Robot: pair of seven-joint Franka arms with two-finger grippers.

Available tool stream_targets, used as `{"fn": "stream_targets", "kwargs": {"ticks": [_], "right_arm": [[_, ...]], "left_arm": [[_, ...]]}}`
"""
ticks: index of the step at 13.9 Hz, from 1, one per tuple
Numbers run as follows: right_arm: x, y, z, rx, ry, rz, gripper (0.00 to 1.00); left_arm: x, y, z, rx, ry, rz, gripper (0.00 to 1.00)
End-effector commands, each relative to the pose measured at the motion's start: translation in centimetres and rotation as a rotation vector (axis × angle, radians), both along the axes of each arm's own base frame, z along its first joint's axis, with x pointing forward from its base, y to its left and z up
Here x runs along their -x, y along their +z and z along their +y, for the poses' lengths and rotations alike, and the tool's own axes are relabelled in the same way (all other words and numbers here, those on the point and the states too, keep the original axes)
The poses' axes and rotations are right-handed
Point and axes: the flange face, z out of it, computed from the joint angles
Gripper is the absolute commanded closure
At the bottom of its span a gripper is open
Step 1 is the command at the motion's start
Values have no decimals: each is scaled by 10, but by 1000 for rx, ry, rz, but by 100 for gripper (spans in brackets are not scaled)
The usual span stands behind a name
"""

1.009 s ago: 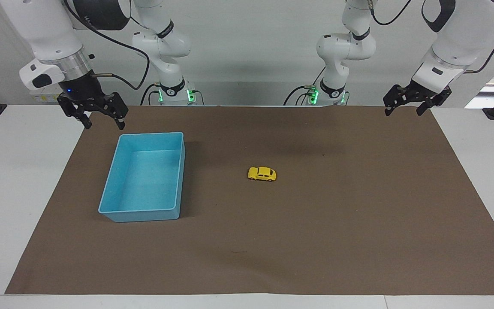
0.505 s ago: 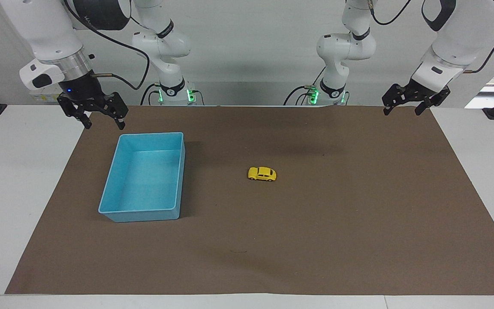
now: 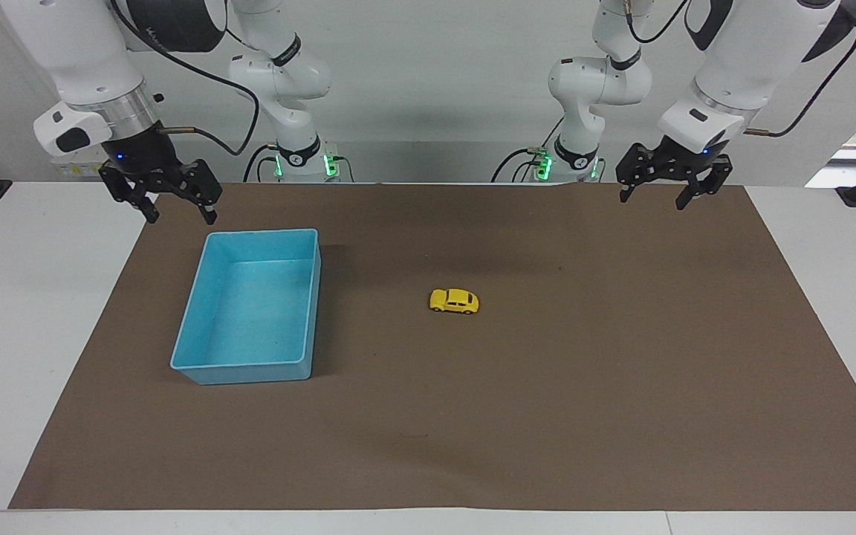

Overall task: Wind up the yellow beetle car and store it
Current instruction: 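Move the left gripper over the yellow toy car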

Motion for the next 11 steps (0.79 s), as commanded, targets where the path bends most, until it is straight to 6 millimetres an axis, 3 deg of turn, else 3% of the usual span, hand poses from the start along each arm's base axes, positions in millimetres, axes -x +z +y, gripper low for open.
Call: {"fn": "stream_targets", "kwargs": {"ticks": [1,6,9,11], "right_arm": [[3,4,-1,4,13,3,0],[3,4,-1,4,11,3,0],[3,4,-2,4,10,3,0],[4,4,-1,4,11,4,0]], "left_arm": [[2,-7,-11,30,-134,-2,0],[9,-12,-28,65,-639,19,0],[10,-16,-44,76,-830,-1,0],[7,-33,-58,88,-920,-30,0]]}}
